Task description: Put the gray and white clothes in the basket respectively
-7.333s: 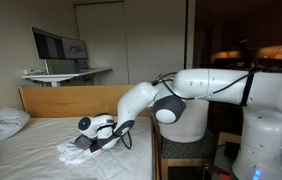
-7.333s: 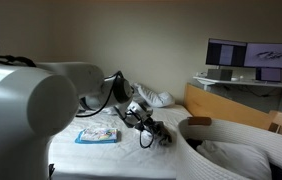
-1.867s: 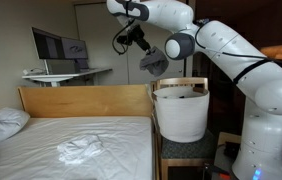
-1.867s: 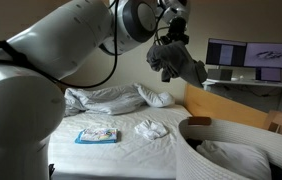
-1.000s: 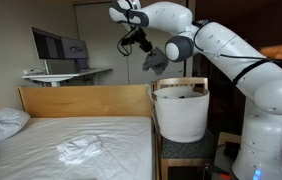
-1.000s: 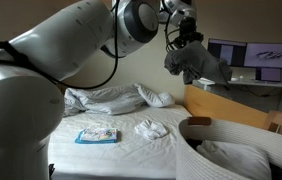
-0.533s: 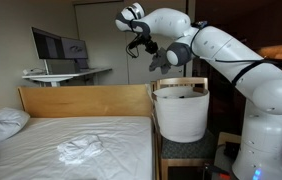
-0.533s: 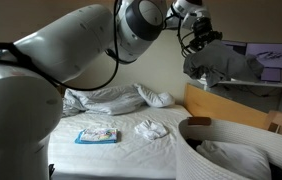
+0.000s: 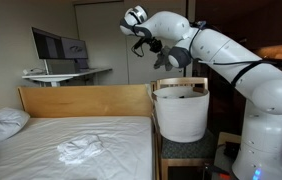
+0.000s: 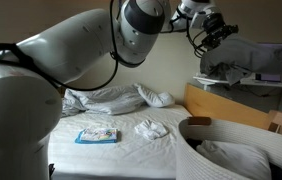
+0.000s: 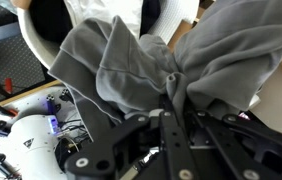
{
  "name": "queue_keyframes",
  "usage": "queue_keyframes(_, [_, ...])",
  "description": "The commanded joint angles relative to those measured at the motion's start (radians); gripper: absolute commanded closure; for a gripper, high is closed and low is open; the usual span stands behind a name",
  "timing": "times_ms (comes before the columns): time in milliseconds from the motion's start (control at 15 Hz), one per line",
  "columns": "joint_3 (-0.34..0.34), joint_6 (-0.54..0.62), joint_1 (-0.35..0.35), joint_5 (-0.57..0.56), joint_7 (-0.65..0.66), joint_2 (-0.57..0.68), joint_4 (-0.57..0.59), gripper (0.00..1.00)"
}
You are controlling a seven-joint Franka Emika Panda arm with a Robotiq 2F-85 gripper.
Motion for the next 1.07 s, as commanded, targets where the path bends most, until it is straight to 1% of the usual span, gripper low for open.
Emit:
queue_keyframes(0, [-0.102, 0.048, -0.024, 0.066, 0.000, 0.000, 0.000, 0.97])
queue_keyframes(200, [-0.156, 0.065, -0.037, 0.109, 0.000, 0.001, 0.000, 0.97])
queue_keyframes(400, [-0.163, 0.080, -0.048, 0.118, 0.000, -0.001, 0.000, 0.97])
queue_keyframes(467, [-0.160, 0.076, -0.054, 0.124, 0.000, -0.004, 0.000, 0.86])
queue_keyframes(533, [-0.152, 0.079, -0.058, 0.120, 0.000, -0.006, 0.000, 0.62])
queue_keyframes(667, [-0.142, 0.080, -0.069, 0.119, 0.000, -0.011, 0.000, 0.58])
queue_keyframes(933, [-0.135, 0.101, -0.093, 0.114, -0.012, -0.016, 0.002, 0.33])
queue_keyframes(1000, [-0.028, 0.108, -0.117, 0.023, 0.000, -0.036, 0.002, 0.27])
